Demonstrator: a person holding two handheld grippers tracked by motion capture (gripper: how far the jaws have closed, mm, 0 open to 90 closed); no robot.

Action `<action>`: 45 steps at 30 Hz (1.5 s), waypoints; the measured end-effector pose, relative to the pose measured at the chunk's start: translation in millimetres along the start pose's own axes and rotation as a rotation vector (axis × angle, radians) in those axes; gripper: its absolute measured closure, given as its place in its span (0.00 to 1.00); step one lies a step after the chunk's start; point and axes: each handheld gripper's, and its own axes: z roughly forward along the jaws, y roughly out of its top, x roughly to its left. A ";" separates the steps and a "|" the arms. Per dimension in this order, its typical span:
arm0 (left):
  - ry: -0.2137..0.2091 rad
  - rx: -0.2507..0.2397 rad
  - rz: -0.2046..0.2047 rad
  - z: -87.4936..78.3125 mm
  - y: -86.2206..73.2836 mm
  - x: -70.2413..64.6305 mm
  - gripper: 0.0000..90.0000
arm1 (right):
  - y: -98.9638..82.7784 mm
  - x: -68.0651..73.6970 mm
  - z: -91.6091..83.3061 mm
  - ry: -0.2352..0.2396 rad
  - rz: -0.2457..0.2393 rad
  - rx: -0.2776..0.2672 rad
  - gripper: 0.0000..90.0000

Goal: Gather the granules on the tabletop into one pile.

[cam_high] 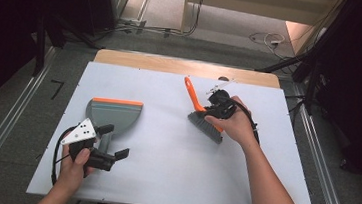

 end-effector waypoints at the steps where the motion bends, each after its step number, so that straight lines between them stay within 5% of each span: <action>1: 0.001 0.001 0.000 0.1 0.0 0.2 0.00 | 0.6 0.5 -1.5 0.002 0.011 -0.005 0.76; 4: 0.001 0.003 -0.001 0.5 0.1 0.1 0.00 | 4.7 3.4 -3.9 -0.004 0.042 -0.035 0.76; 8: 0.000 0.002 0.000 0.2 0.2 -0.3 0.00 | 13.7 9.9 0.3 0.028 0.143 -0.032 0.76; 12: -0.001 0.000 0.002 -0.4 0.1 -0.1 0.00 | 21.8 15.9 12.9 -0.015 0.219 -0.034 0.76; 21: -0.002 -0.004 -0.001 -1.3 0.2 0.4 0.00 | 16.1 -6.6 23.0 -0.043 0.453 -0.053 0.76; 29: -0.002 -0.002 0.002 -0.4 0.4 -0.4 0.00 | 0.5 -19.3 10.1 -0.088 0.466 -0.055 0.76; 38: 0.002 0.001 0.000 0.4 0.1 -0.4 0.00 | 2.5 -10.0 -8.5 -0.030 0.283 -0.074 0.76; 43: 0.001 0.000 0.002 0.3 0.2 -0.1 0.00 | -5.1 -4.6 -36.2 -0.120 0.290 -0.094 0.76; 45: 0.001 0.001 0.001 0.7 0.3 -0.7 0.00 | -12.5 -6.0 -46.2 -0.160 0.333 -0.106 0.76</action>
